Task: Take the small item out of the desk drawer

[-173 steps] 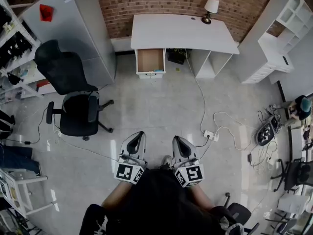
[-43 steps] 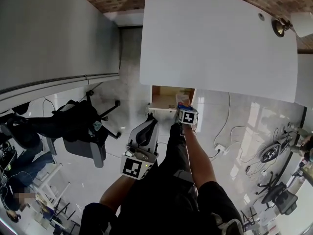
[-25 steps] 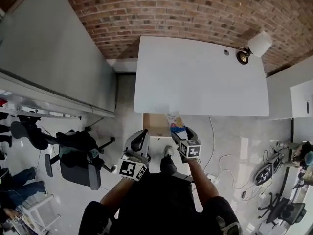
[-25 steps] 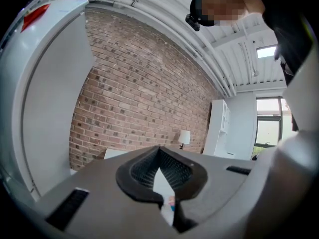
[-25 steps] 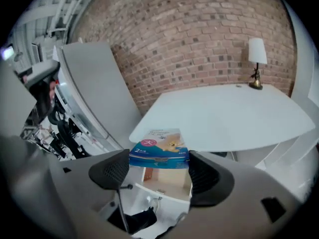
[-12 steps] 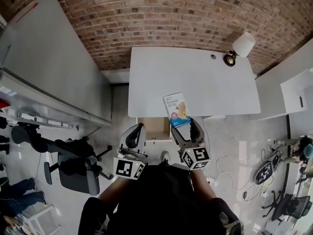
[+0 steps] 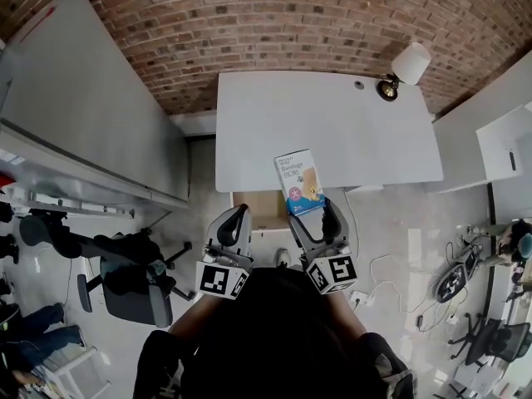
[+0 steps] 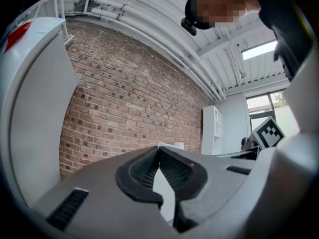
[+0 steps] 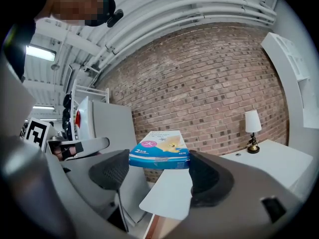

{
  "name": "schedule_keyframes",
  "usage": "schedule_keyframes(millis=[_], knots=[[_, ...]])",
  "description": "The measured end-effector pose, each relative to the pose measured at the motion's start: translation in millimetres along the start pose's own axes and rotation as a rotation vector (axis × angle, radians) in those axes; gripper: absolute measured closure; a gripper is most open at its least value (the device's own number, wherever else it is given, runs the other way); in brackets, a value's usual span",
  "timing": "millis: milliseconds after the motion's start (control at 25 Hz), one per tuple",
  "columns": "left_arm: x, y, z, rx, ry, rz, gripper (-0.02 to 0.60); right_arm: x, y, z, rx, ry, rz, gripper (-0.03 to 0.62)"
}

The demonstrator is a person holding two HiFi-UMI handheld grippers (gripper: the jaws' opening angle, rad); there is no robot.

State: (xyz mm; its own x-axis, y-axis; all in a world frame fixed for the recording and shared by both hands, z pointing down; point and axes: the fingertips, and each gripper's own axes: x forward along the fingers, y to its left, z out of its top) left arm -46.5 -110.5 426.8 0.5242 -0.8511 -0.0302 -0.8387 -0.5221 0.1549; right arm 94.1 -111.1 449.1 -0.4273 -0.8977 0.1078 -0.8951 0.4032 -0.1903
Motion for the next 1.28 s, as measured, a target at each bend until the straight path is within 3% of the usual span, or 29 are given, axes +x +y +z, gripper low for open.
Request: schedule_keyframes(millis=[1280], knots=[[0, 0, -9, -0.015, 0.011, -0.015, 0.574, -2, -2, -8, -0.009, 0.014, -0.025, 0.198]])
